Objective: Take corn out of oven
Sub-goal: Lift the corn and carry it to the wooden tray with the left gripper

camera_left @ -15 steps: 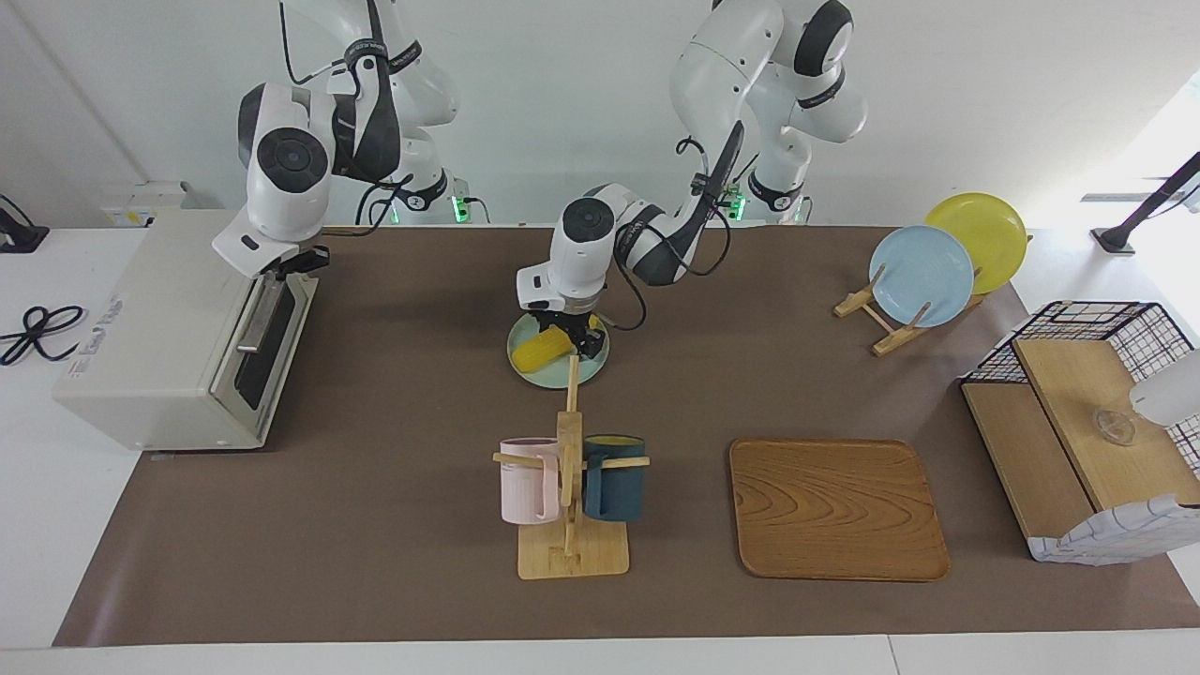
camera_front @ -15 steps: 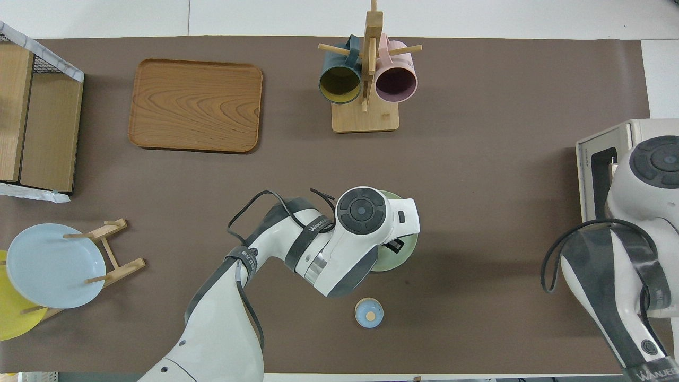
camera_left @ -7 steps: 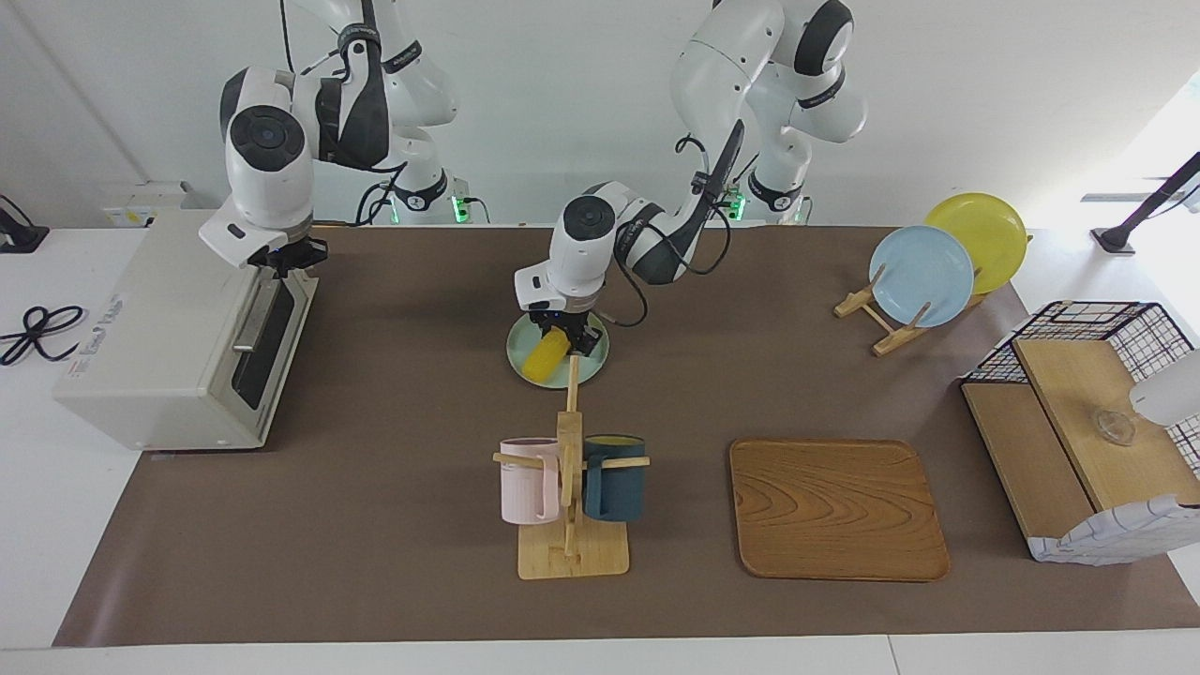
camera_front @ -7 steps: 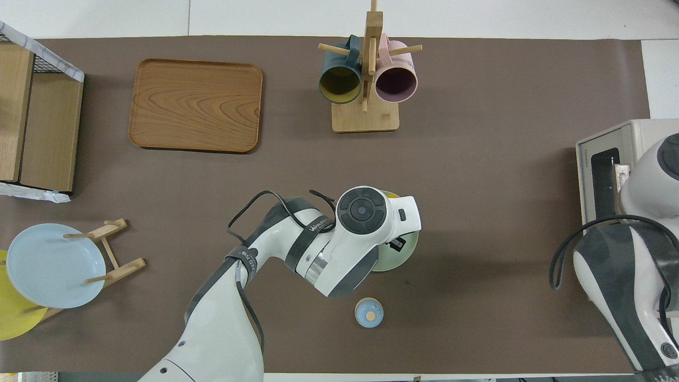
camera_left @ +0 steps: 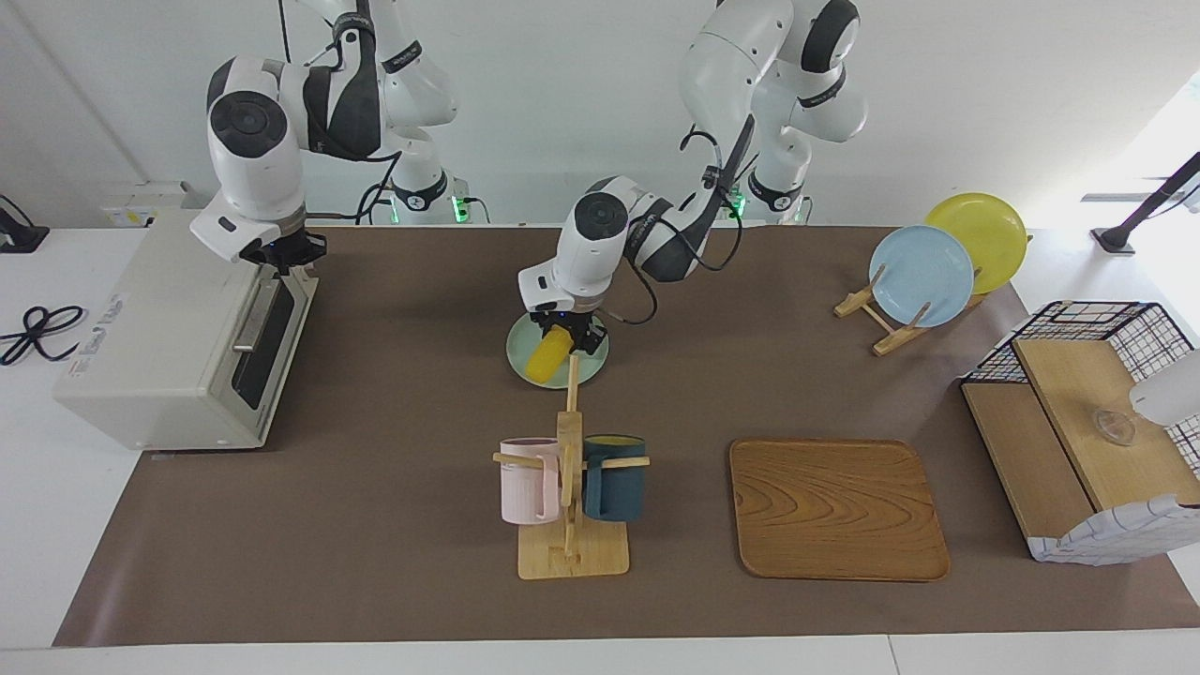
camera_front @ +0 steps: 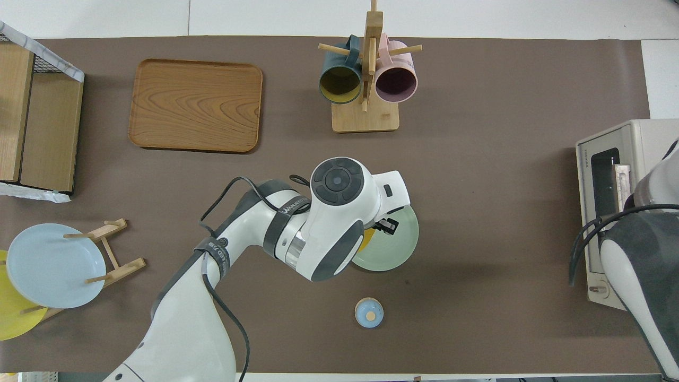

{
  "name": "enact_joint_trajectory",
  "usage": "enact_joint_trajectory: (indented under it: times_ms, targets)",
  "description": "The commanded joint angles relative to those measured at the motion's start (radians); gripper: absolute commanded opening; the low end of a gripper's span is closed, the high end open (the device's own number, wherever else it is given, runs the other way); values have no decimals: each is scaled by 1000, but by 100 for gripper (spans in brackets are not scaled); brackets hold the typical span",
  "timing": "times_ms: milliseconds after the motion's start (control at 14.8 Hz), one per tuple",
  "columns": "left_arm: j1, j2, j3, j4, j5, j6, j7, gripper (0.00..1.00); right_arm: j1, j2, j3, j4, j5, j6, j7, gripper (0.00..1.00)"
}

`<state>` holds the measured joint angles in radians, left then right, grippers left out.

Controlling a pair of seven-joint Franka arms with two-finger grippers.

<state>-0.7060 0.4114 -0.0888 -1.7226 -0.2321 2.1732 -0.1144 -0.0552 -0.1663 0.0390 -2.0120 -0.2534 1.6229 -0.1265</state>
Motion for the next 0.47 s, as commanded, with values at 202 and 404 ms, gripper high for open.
enact_joint_trajectory:
  times_ms: [202, 404]
  targets:
    - [164, -102, 1, -14, -23, -111, -7, 0, 5, 5, 6, 98, 238, -18, -27, 100]
    - [264, -97, 14, -3, -10, -122, -14, 0, 2, -2, 9, 101, 255, -32, -27, 100]
